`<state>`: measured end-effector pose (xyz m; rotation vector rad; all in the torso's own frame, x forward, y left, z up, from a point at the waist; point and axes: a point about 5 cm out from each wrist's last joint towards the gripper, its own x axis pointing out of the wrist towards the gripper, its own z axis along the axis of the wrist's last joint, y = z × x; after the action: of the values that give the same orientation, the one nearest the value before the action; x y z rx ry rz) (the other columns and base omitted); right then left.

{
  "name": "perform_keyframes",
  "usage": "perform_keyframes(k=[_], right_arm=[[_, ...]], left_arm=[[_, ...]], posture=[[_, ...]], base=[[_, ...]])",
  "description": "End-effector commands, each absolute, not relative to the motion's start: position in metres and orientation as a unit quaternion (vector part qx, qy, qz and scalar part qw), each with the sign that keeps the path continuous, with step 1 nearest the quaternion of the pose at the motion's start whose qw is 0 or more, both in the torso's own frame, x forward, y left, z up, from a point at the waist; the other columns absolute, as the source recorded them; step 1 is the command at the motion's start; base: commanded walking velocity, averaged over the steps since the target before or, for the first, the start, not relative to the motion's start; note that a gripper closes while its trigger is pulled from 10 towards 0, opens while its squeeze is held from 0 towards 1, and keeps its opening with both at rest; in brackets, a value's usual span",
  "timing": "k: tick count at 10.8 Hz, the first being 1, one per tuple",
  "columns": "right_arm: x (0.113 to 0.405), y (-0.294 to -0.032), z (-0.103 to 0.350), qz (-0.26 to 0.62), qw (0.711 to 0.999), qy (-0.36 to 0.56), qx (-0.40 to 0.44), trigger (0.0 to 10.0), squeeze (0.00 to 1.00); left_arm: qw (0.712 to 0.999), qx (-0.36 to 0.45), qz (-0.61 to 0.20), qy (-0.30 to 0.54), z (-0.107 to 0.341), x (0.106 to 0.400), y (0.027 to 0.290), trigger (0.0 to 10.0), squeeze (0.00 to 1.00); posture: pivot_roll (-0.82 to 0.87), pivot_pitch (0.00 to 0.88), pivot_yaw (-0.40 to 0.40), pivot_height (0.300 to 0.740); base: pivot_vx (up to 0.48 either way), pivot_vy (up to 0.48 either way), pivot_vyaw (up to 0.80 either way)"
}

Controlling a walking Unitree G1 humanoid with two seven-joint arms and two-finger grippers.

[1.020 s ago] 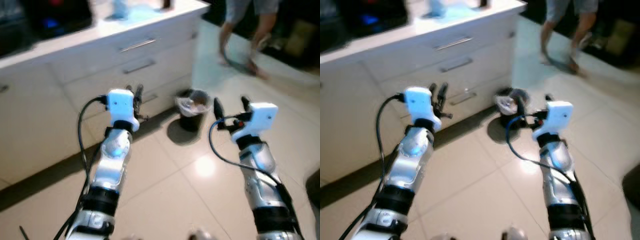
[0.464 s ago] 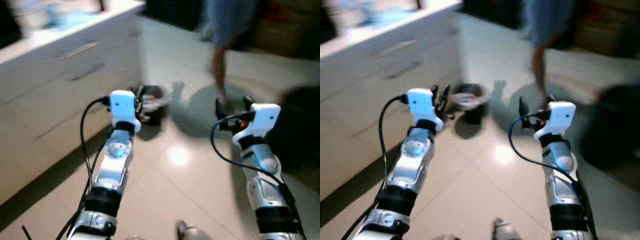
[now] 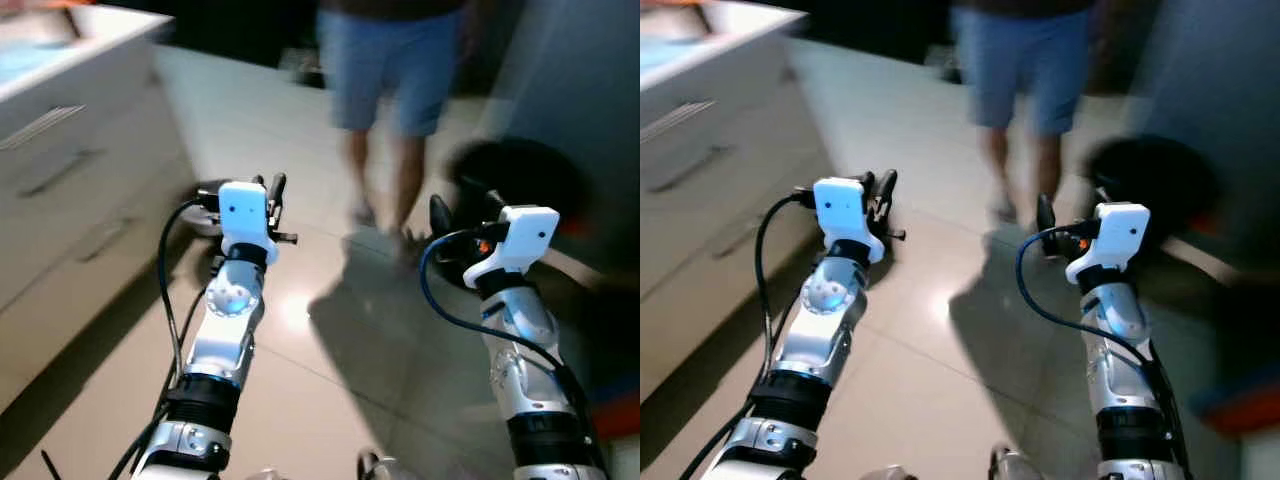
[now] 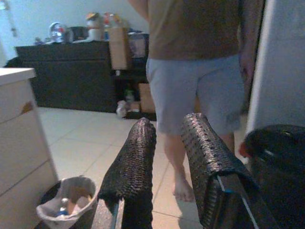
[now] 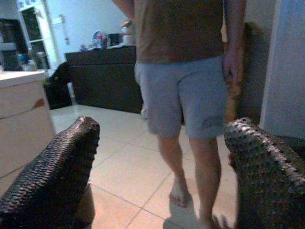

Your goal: Kitchen organization

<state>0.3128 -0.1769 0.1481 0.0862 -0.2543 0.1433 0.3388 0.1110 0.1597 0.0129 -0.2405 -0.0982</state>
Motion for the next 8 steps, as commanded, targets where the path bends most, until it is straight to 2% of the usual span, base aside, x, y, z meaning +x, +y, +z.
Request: perform_keyframes(k=[1, 4, 8], right_arm=[[0.3129, -0.1745, 0.1504, 0.076, 0.987, -0.133, 0.044, 10.0, 0.00], [0.3134, -0.1750, 0.1505, 0.073, 0.987, -0.132, 0.045, 10.0, 0.00], [0.3137, -0.1746, 0.1497, 0.072, 0.988, -0.129, 0.042, 10.0, 0.00]], left_arm=[[0.992, 0.006, -0.047, -0.118, 0.1600, 0.3389, 0.1126, 10.0, 0.00], [0.992, 0.006, -0.050, -0.117, 0.1596, 0.3394, 0.1122, 10.0, 0.00], [0.992, 0.006, -0.055, -0.115, 0.1588, 0.3394, 0.1116, 10.0, 0.00]], posture=[[-0.06, 0.102, 0.088, 0.740], [-0.06, 0.100, 0.088, 0.740], [-0.06, 0.098, 0.090, 0.740]], base=[[0.000, 0.000, 0.00], [0.000, 0.000, 0.00], [0.000, 0.000, -0.80]])
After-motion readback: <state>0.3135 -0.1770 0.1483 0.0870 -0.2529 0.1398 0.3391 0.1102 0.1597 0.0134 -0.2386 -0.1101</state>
